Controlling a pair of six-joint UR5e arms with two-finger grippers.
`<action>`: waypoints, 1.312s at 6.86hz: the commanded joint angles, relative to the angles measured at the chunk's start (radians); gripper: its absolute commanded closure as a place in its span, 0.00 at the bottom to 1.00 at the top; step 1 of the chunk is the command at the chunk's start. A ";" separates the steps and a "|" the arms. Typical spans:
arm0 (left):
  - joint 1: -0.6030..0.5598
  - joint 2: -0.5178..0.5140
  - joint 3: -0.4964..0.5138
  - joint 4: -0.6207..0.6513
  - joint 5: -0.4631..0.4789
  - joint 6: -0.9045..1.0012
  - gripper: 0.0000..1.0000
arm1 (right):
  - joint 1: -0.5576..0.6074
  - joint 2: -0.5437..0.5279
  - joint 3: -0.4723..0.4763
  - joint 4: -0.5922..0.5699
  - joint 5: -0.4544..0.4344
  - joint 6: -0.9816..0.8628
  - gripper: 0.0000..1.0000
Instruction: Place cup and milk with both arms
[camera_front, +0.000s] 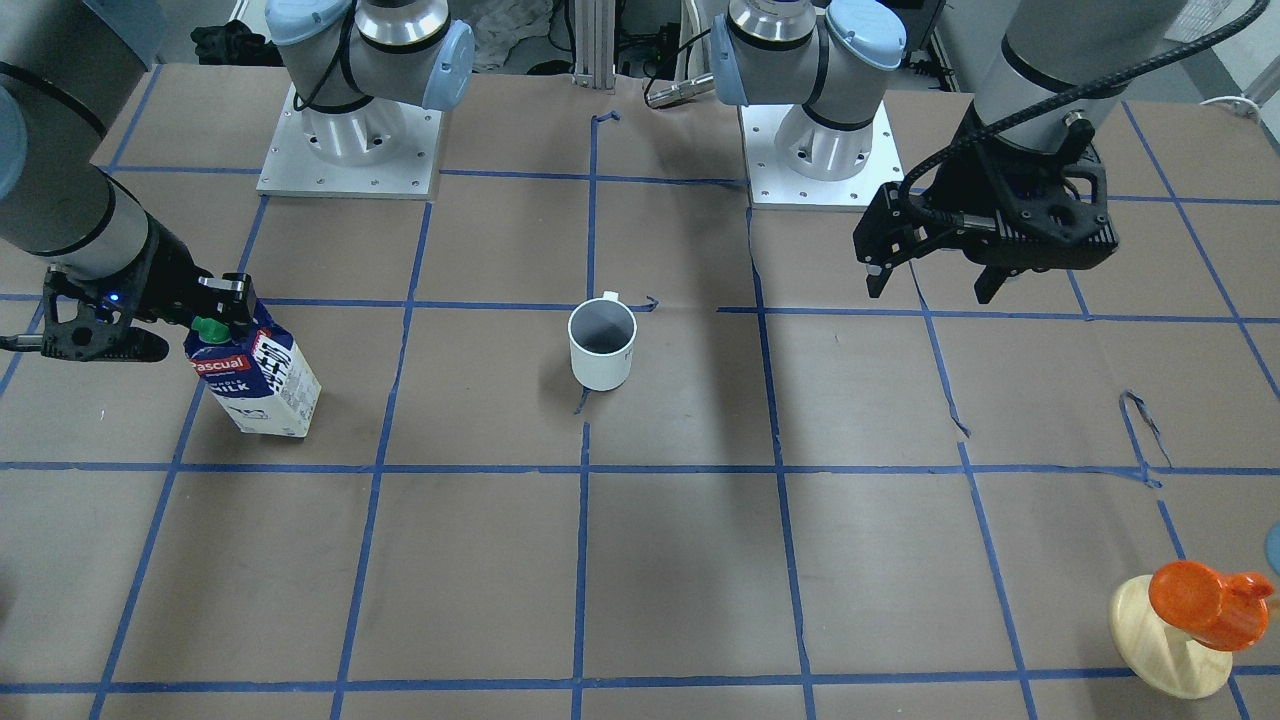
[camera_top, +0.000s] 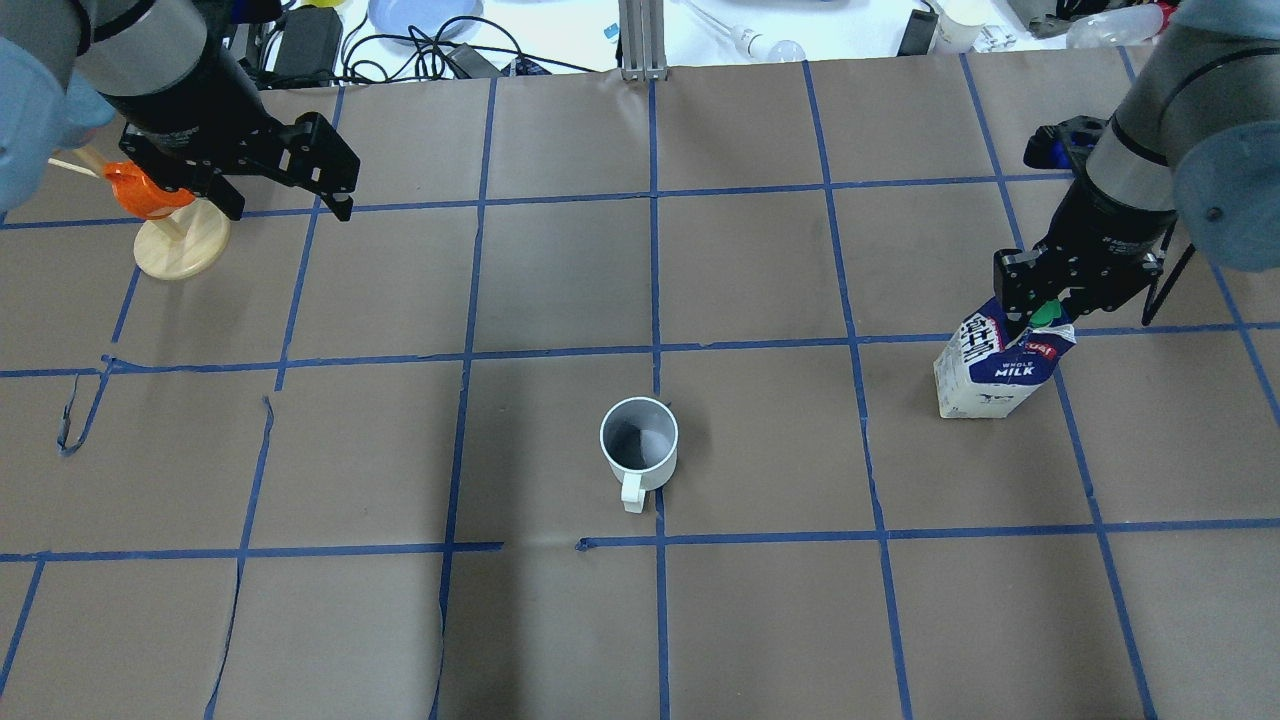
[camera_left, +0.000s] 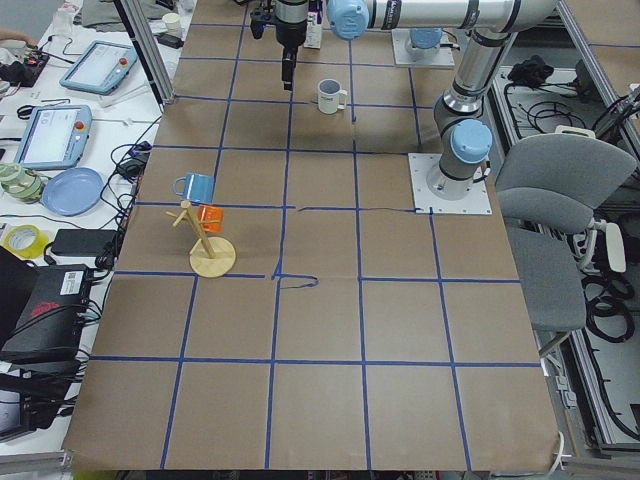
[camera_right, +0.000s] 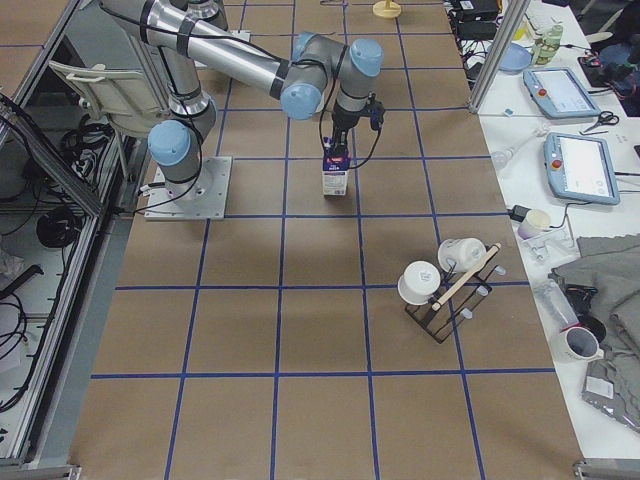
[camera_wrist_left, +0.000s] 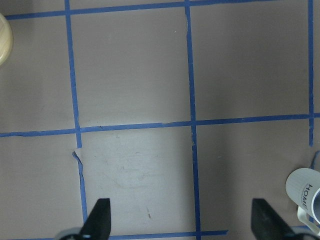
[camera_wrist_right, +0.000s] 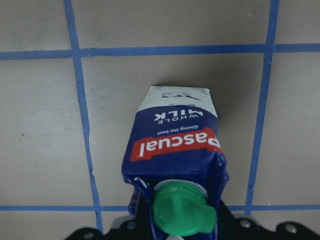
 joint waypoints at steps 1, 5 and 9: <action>-0.001 0.003 -0.004 -0.001 0.003 -0.003 0.00 | 0.078 -0.005 -0.079 0.091 0.012 0.040 0.70; -0.001 0.019 -0.012 0.000 0.007 -0.001 0.00 | 0.398 0.009 -0.073 0.044 0.112 0.428 0.70; -0.002 0.022 -0.011 -0.003 0.004 -0.001 0.00 | 0.513 0.035 -0.026 -0.039 0.137 0.515 0.69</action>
